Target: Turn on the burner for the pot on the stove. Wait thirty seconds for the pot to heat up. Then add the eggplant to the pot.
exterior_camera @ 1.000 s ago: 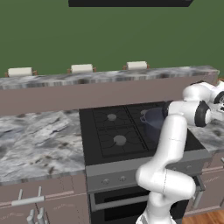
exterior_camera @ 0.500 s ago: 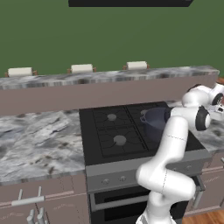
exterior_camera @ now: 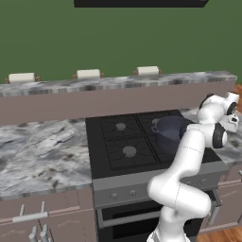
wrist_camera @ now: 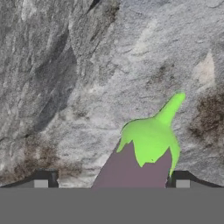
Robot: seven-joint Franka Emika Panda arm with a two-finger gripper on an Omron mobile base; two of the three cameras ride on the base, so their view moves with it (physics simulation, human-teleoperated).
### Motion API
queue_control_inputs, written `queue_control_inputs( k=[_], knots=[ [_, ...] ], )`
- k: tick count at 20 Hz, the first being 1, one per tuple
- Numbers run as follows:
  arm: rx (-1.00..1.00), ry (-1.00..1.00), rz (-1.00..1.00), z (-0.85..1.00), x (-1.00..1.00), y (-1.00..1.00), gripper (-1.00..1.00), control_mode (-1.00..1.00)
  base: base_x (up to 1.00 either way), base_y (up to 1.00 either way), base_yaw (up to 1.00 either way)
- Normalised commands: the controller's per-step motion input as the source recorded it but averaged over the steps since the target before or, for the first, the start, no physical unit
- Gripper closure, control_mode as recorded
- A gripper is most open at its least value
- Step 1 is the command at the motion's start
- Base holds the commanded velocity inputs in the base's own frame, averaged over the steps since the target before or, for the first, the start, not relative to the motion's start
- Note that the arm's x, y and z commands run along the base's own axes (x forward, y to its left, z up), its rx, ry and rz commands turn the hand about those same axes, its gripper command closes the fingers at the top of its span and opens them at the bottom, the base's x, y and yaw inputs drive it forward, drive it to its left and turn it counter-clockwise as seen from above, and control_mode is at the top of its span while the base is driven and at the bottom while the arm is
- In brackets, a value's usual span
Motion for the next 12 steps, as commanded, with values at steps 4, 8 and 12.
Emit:
queue_control_inputs(
  k=[4, 8, 12],
  knots=[
    [0.0, 0.02, 0.0, -0.12, 0.0, 0.0, 1.0, -1.0, 0.0, 0.0, 0.0],
    [0.01, -0.03, 0.0, 0.09, 0.0, 0.0, 1.0, -1.0, 0.0, 0.0, 0.0],
    [0.04, -0.15, -0.06, 0.5, 0.0, 0.0, 1.0, -1.0, 0.0, 0.0, 0.0]
  ],
)
